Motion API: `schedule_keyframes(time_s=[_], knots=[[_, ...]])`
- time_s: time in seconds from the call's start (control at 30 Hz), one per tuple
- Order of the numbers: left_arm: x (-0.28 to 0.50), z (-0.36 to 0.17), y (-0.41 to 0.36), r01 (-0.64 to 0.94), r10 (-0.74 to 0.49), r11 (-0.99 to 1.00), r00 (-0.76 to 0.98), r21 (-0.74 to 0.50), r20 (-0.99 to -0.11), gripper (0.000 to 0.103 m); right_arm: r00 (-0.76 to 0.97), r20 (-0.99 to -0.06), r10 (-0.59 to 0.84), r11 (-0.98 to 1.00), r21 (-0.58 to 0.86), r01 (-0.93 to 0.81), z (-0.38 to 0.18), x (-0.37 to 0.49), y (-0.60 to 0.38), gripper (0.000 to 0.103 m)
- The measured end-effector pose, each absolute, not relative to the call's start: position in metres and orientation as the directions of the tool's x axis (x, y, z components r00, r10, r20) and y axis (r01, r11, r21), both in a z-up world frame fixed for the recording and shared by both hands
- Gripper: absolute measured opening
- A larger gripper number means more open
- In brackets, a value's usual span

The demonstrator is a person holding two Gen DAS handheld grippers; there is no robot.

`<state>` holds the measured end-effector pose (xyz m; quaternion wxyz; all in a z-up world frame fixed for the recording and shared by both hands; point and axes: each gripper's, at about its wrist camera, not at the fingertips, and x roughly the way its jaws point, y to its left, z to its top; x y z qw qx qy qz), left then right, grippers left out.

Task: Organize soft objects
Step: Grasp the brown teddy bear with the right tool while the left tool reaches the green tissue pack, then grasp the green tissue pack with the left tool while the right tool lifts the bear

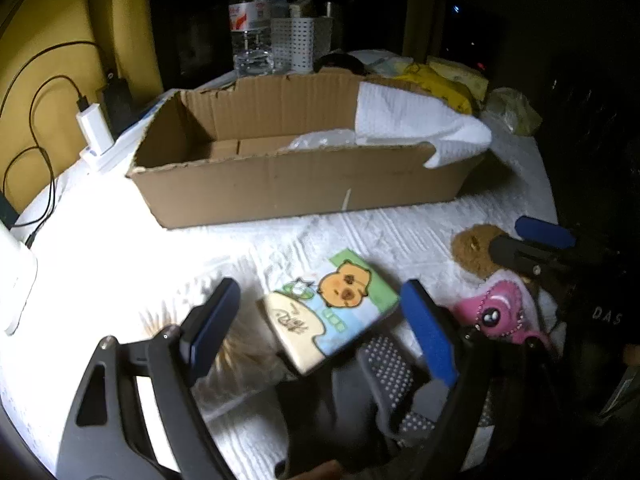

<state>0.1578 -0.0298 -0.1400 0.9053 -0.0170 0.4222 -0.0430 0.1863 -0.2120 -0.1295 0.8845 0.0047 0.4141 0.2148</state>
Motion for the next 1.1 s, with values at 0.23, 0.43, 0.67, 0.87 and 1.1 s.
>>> schedule_keyframes(time_s=[0.23, 0.43, 0.67, 0.87, 1.1], knots=[[0.159, -0.150, -0.034, 0.087, -0.100, 0.995, 0.633, -0.058, -0.768, 0.084, 0.500, -0.749, 0.434, 0.885, 0.251, -0.392, -0.143, 0.195, -0.210, 0.067], [0.160, -0.155, -0.037, 0.109, -0.116, 0.992, 0.614, -0.062, -0.781, 0.083, 0.490, -0.754, 0.437, 0.883, 0.254, -0.395, -0.143, 0.191, -0.207, 0.052], [0.156, -0.156, -0.042, 0.131, -0.100, 0.991, 0.613, -0.024, -0.784, 0.060, 0.500, -0.751, 0.430, 0.870, 0.197, -0.453, -0.128, 0.187, -0.199, 0.039], [0.153, -0.150, -0.038, 0.109, -0.078, 0.994, 0.619, -0.013, -0.782, 0.057, 0.517, -0.735, 0.440, 0.860, 0.180, -0.477, -0.115, 0.187, -0.206, 0.039], [0.139, -0.127, -0.038, 0.082, -0.082, 0.996, 0.653, -0.037, -0.753, 0.057, 0.516, -0.711, 0.477, 0.844, 0.207, -0.494, -0.103, 0.186, -0.220, 0.039]])
